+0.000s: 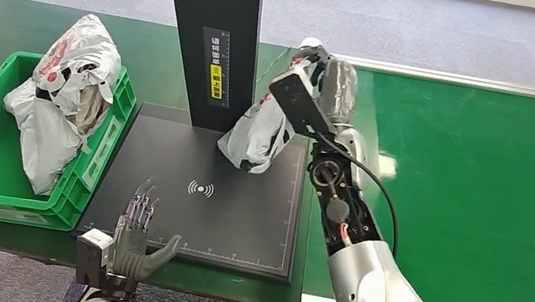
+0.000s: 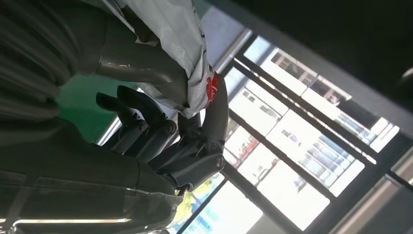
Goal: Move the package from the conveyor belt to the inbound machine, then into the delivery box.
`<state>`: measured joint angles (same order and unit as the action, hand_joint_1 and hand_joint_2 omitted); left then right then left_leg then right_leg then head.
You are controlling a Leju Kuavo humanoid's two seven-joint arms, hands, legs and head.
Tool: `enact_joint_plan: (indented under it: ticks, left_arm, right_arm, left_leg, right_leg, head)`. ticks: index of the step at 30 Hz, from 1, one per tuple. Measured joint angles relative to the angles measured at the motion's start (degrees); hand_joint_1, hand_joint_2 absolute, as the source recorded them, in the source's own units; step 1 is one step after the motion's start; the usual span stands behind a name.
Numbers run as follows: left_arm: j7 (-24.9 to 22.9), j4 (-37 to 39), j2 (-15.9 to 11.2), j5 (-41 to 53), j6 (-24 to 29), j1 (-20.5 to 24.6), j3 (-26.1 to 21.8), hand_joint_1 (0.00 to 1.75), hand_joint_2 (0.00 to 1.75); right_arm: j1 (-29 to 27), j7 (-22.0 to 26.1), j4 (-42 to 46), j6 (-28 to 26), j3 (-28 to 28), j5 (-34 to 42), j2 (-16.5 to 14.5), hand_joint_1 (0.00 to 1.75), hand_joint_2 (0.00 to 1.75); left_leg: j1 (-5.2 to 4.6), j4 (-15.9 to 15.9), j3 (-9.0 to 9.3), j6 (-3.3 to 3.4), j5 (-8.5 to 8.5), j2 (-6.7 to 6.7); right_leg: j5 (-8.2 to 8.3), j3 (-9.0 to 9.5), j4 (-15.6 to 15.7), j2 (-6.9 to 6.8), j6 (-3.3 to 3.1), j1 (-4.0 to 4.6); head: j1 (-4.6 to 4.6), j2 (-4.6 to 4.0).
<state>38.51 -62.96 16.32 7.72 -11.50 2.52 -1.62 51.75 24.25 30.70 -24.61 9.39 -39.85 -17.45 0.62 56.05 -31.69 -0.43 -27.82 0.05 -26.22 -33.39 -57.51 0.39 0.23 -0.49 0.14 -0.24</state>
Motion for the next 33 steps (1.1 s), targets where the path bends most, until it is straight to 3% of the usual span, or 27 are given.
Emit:
enact_joint_plan:
  ticks: [8,19,23,27,28,31,32,33]
  left_arm:
    - [-0.64,-0.05,-0.04,-0.06,-0.06,-0.50,-0.03,0.00,1.75]
    - [-0.84,-0.51,-0.04,-0.05,-0.06,-0.73,-0.04,0.00,1.75]
    - [-1.10,-0.83,-0.04,-0.05,-0.06,-0.99,-0.04,0.00,1.75]
    - [-1.47,-1.38,-0.04,-0.03,-0.04,-1.49,-0.06,0.00,1.75]
    - [-1.57,-1.63,-0.03,-0.03,-0.04,-1.68,-0.09,0.00,1.75]
    - [-1.83,-2.33,-0.03,-0.06,-0.04,-2.21,-0.29,0.00,1.75]
    - [-1.88,-2.49,-0.03,-0.09,-0.04,-2.39,-0.40,0.00,1.75]
    - [-1.91,-2.62,-0.04,-0.16,-0.04,-2.57,-0.52,0.00,1.75]
  right_arm:
    - [1.19,-5.54,-4.91,4.14,6.13,3.21,-1.50,1.75,1.75]
    - [1.43,-6.85,-6.91,7.31,10.60,6.42,-1.52,1.75,1.75]
    - [1.36,-7.71,-7.09,13.12,15.32,15.21,-1.54,1.75,1.75]
    - [1.32,-8.37,-6.26,17.73,25.75,30.67,-1.55,1.75,1.75]
    - [1.38,-8.64,-5.80,18.51,28.88,35.08,-1.55,1.44,1.75]
    - [1.74,-10.15,-4.41,22.27,37.41,47.76,-1.54,0.13,1.75]
    - [1.93,-10.77,-3.98,23.82,39.62,51.67,-1.54,0.00,1.75]
    - [2.24,-11.34,-3.57,25.32,41.76,56.02,-1.54,0.00,1.75]
  left_leg:
    - [0.00,0.00,0.00,0.00,0.00,-0.03]
    - [0.00,0.00,0.01,0.00,0.00,-0.04]
    - [0.00,-0.01,0.01,0.00,0.00,-0.02]
    - [0.01,-0.01,0.00,0.00,0.00,-0.02]
    - [0.01,-0.01,0.00,0.00,0.00,-0.02]
    - [0.01,-0.01,-0.01,0.00,0.00,-0.02]
    - [0.01,-0.01,-0.01,0.00,0.00,-0.02]
    - [0.01,-0.01,-0.02,0.00,0.00,-0.02]
  right_leg:
    - [0.00,0.01,0.00,0.00,0.00,0.00]
    - [0.00,0.01,0.00,-0.01,0.00,0.00]
    - [0.00,0.01,0.00,0.00,0.00,0.00]
    - [0.00,0.00,0.00,0.01,0.00,0.01]
    - [0.00,0.00,0.00,0.01,0.00,0.01]
    - [-0.01,-0.01,0.00,0.00,-0.01,0.01]
    - [-0.01,-0.01,0.00,0.00,-0.01,0.01]
    - [-0.01,-0.01,0.00,0.00,-0.01,0.01]
  head:
    - [0.02,0.00]
    - [0.01,0.00]
    - [0.01,0.00]
    - [0.02,0.00]
    - [0.02,0.00]
    - [0.02,0.00]
    - [0.01,0.00]
    - [0.02,0.00]
